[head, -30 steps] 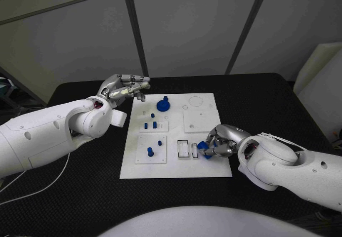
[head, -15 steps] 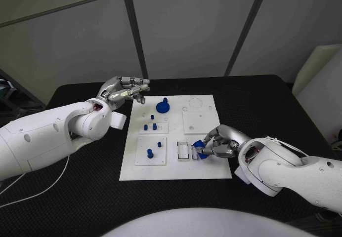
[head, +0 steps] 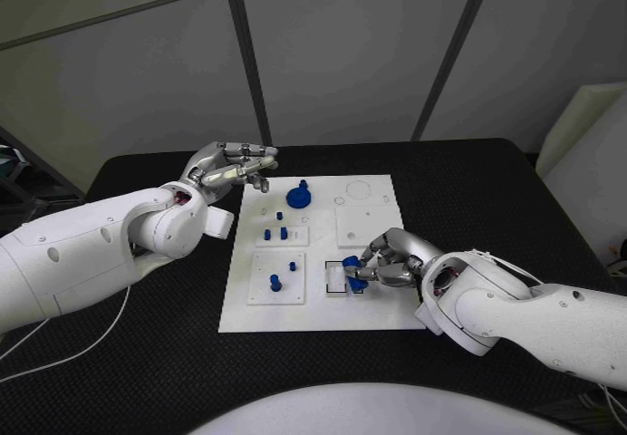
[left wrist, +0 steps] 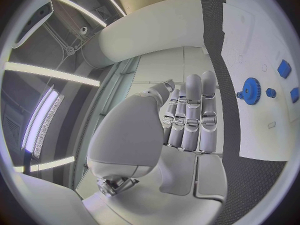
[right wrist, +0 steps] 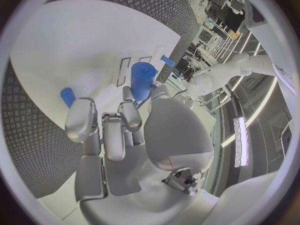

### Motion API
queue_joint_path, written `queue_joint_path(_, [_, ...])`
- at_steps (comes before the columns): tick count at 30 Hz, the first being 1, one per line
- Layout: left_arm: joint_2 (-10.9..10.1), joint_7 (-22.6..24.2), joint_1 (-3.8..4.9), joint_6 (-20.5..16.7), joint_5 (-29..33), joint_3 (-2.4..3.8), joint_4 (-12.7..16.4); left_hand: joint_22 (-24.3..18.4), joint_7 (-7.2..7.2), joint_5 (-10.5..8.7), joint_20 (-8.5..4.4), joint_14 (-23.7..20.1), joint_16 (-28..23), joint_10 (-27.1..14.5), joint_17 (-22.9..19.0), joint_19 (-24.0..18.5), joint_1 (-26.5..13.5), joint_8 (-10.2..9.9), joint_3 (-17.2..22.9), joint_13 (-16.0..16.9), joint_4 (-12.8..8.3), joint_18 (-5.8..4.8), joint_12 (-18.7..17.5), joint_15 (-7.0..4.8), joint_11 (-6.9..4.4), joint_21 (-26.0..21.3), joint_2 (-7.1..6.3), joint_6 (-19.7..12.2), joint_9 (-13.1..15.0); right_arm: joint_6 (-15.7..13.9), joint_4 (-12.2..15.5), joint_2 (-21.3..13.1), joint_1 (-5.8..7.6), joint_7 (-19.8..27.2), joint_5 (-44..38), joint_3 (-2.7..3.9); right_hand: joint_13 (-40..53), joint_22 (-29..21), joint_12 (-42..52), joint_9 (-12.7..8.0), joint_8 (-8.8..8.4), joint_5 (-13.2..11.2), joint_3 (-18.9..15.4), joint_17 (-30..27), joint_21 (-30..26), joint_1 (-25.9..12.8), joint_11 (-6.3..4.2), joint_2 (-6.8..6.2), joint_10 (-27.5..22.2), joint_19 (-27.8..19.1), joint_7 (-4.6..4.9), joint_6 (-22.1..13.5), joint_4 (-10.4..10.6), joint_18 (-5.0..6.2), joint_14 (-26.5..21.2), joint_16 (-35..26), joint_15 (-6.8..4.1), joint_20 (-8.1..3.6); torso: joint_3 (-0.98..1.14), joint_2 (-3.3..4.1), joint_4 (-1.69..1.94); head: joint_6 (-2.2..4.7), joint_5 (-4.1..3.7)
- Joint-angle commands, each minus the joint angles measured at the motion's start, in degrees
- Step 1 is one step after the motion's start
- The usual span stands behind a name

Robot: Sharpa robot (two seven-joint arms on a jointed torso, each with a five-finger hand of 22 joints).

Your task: Assemble the parts on the task board

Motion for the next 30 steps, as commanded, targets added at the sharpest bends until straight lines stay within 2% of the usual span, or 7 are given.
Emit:
queue_joint_path(1, [0.13, 0.19, 0.06, 0.78, 0.12, 0.04, 0.01, 0.06, 0.07, 0.18, -0.21, -0.41, -0.35, -0.53, -0.06, -0.20, 0.62, 0.15, -0.06, -0.09, -0.32, -0.98, 0.13, -0.02, -0.06, -0.09, -0.01, -0.12, -0.06, 2.62, -0.96, 1.08, 0.12, -0.59, -0.79, 0.05, 0.08, -0.02, -0.21, 0.23, 0.38, -0.40, -0.42, 7.59, 0.13, -0.67, -0.20, 0.16, 0.34, 0.33, -0.14, 0.35, -0.04, -0.85, 4.61, 0.21, -0.47, -0.13, 0.02, 0.09, 0.02, -0.14, 0.25])
queue_joint_path(7, [0.14, 0.19, 0.06, 0.78, 0.12, 0.04, -0.01, 0.06, 0.07, 0.18, -0.21, -0.41, -0.35, -0.53, -0.06, -0.20, 0.62, 0.15, -0.06, -0.09, -0.32, -0.98, 0.13, -0.02, -0.06, -0.09, -0.01, -0.12, -0.06, 3.94, -2.26, 2.74, 0.14, -1.22, -1.28, 0.07, -0.05, -0.06, -0.41, 0.44, 0.62, -0.78, -0.62, 7.56, 0.10, -0.89, -0.27, 0.26, 0.26, 0.29, -0.22, 0.46, -0.03, -0.84, 4.60, 0.19, -0.53, -0.17, 0.13, 0.05, -0.07, -0.17, 0.60])
queue_joint_path(16, [0.09, 0.20, 0.06, 0.75, 0.12, 0.04, 0.03, 0.06, 0.07, 0.18, -0.21, -0.41, -0.35, -0.53, -0.06, -0.20, 0.62, 0.15, -0.06, -0.09, -0.32, -0.98, 0.13, -0.02, -0.06, -0.09, -0.01, -0.12, -0.06, 3.96, -2.84, 3.70, 0.14, -1.73, -1.80, 0.08, -0.57, -0.16, -1.34, 1.37, 1.41, -4.34, -2.05, 7.57, -0.03, -2.50, -0.40, 0.69, -0.06, 0.20, -0.40, 0.20, -0.03, -0.81, 4.59, 0.16, -0.67, -0.33, 0.17, 0.07, -0.08, -0.36, 0.94])
queue_joint_path(18, [0.08, 0.20, 0.06, 0.75, 0.12, 0.04, 0.02, 0.06, 0.07, 0.18, -0.21, -0.41, -0.35, -0.53, -0.06, -0.20, 0.62, 0.15, -0.06, -0.09, -0.32, -0.98, 0.13, -0.02, -0.06, -0.09, -0.01, -0.12, -0.06, 3.68, -2.86, 3.80, 0.15, -1.75, -2.10, 0.08, -0.64, -0.17, -1.52, 1.63, 1.60, -5.86, -2.57, 7.55, -0.06, -3.00, -0.40, 0.69, -0.10, 0.18, -0.42, 0.06, -0.05, -0.81, 4.59, 0.15, -0.68, -0.34, 0.16, 0.00, -0.11, -0.38, 1.00])
queue_joint_path(23, [0.07, 0.20, 0.06, 0.75, 0.12, 0.04, 0.01, 0.06, 0.07, 0.18, -0.21, -0.41, -0.35, -0.53, -0.06, -0.20, 0.62, 0.15, -0.06, -0.09, -0.32, -0.98, 0.13, -0.02, -0.06, -0.09, -0.01, -0.12, -0.06, 3.75, -2.86, 4.03, 0.15, -1.66, -2.75, 0.09, -1.06, -0.38, -2.38, 2.45, 2.14, -13.79, -4.51, 7.60, -0.27, -5.47, -0.34, 0.58, -0.44, 0.04, -0.36, -0.53, 0.00, -0.77, 4.59, 0.13, -0.63, -0.31, 0.16, 0.03, -0.12, -0.39, 1.07])
queue_joint_path(25, [0.07, 0.19, 0.06, 0.76, 0.12, 0.04, 0.00, 0.06, 0.07, 0.18, -0.21, -0.41, -0.35, -0.53, -0.06, -0.20, 0.62, 0.15, -0.06, -0.09, -0.32, -0.98, 0.13, -0.02, -0.06, -0.09, -0.01, -0.12, -0.06, 3.90, -2.88, 4.09, 0.15, -1.49, -2.85, 0.09, -1.30, -0.50, -2.76, 2.67, 2.25, -16.68, -4.91, 7.54, -0.39, -6.43, -0.29, 0.18, -0.65, -0.04, -0.31, -0.79, 0.06, -0.75, 4.58, 0.09, -0.59, -0.28, 0.17, 0.04, -0.11, -0.43, 1.10])
queue_joint_path(30, [0.05, 0.16, 0.06, 0.75, 0.12, 0.04, 0.00, 0.17, 0.11, 0.16, -0.24, -0.45, -0.34, -0.59, -0.11, -0.24, 0.71, 0.16, 0.09, -0.12, -0.50, -1.00, 0.20, -0.01, -0.03, -0.01, -0.03, -0.15, -0.08, 3.73, -2.99, 4.13, 0.17, -1.33, -3.09, 0.09, -2.01, -0.73, -3.84, 3.14, 2.47, -21.21, -4.35, 7.44, -0.62, -8.29, -0.16, -1.32, -1.26, -0.20, -0.17, -1.37, 0.14, -0.70, 4.55, 0.00, -0.47, -0.18, 0.15, 0.01, -0.13, -0.46, 1.13])
